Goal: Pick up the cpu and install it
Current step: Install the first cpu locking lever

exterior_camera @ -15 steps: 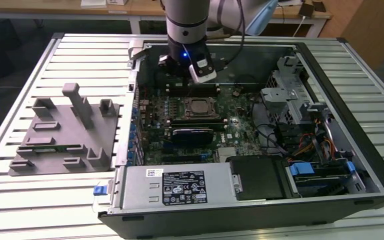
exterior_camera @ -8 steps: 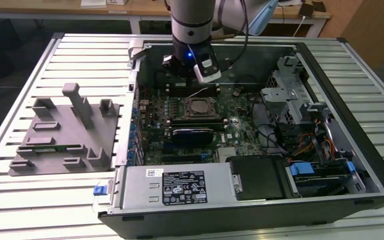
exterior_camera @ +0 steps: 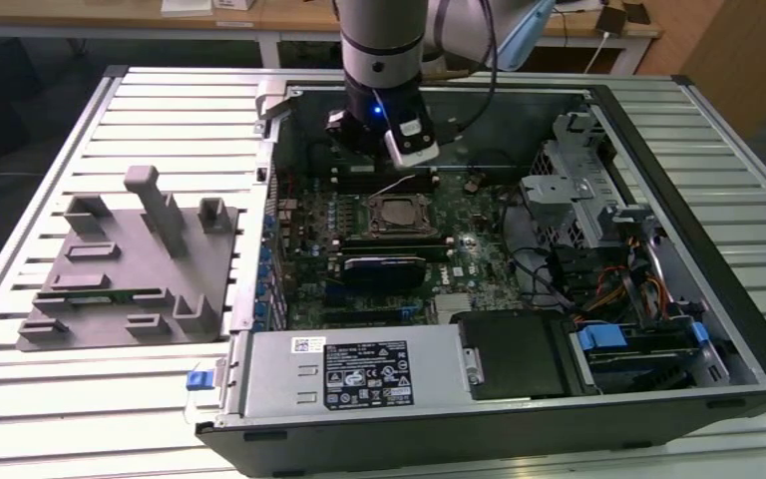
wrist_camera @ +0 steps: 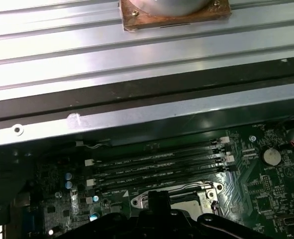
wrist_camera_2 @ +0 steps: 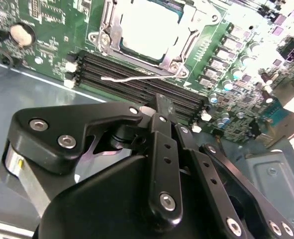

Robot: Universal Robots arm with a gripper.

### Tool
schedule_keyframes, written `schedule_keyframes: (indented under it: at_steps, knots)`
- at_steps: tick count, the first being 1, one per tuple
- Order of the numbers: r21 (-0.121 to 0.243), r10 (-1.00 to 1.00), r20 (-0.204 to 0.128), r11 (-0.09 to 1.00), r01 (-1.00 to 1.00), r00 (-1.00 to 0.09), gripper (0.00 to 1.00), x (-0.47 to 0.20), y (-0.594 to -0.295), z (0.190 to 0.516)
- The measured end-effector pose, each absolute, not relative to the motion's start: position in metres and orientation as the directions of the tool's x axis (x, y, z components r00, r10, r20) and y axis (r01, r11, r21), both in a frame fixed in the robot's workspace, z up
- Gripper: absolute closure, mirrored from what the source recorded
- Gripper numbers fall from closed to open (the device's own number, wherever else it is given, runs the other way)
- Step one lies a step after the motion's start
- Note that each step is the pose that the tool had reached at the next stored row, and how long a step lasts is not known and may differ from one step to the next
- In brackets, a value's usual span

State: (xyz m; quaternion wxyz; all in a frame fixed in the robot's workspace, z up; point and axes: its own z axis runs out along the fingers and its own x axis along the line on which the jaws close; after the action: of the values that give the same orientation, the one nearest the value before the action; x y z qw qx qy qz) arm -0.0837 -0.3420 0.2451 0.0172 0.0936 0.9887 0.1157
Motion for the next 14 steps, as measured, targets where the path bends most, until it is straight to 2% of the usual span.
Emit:
schedule_keyframes:
  at_steps: [7,14]
  knots:
    - [0.237,0.236,-0.034,0.946,0.222,-0.971,0.89,-0.0836,-0.342,0.2408]
    - [0.248,0.241,-0.042,0.943,0.224,-0.97,0.89,-0.0837,-0.3421,0.2352]
